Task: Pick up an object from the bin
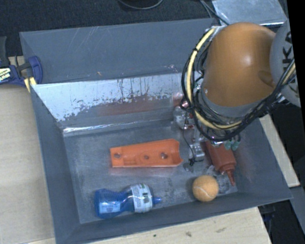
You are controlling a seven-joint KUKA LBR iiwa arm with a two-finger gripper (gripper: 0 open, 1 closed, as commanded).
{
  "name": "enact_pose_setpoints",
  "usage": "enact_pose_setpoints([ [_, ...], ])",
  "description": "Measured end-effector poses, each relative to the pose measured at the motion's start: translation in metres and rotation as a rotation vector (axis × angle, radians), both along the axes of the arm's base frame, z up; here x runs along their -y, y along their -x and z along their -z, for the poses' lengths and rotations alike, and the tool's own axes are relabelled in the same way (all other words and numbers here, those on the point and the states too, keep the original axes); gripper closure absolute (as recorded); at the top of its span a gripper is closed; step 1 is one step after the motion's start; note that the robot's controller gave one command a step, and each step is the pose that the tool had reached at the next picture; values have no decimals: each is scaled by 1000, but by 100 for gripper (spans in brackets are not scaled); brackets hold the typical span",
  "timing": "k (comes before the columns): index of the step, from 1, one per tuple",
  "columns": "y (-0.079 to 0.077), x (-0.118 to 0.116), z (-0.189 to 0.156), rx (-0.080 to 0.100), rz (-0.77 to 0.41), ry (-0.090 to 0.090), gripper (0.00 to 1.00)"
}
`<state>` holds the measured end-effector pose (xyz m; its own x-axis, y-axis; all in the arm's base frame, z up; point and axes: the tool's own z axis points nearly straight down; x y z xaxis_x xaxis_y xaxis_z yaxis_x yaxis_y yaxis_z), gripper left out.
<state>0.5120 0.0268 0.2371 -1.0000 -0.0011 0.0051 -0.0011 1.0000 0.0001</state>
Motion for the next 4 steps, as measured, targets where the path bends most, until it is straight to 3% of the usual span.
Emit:
enact_pose_setpoints([
  [1, -2, 0, -4, 9, 2, 0, 0],
  [2, -65, -59, 155, 8, 25, -1, 0],
  [3, -81, -39, 76, 13, -127, 0, 0],
  [4, -71, -36, 137, 8, 65, -1, 0],
])
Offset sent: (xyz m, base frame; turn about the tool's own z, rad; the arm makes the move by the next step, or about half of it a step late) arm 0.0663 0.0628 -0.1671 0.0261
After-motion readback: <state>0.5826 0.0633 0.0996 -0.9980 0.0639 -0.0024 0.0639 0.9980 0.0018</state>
